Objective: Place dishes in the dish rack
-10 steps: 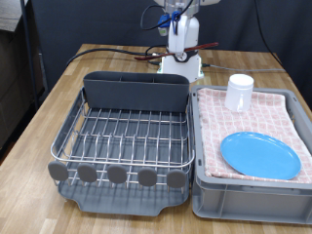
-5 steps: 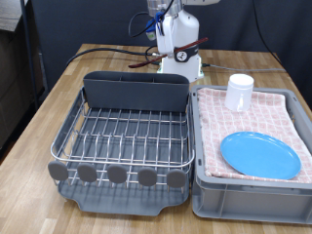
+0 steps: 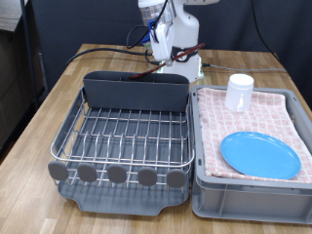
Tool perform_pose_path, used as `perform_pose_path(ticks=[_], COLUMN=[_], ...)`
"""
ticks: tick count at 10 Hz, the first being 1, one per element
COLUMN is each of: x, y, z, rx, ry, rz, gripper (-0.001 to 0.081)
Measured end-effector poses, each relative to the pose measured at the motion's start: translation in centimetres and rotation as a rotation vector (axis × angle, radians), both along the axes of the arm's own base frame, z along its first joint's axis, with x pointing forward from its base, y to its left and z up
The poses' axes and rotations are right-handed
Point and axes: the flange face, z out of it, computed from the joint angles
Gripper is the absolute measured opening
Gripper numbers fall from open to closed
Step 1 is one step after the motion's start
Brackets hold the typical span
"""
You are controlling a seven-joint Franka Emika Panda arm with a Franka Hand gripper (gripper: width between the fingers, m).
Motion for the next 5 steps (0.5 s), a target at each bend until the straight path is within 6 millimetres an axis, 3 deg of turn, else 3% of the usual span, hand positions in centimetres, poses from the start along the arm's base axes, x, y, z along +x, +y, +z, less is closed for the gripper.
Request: perform_pose_path(ticks=[5], x=[-0.1], y=[-2.5], z=[-2.3], rx=[-0.008], ry=[0.010], rz=[-0.073], gripper=[0.0086])
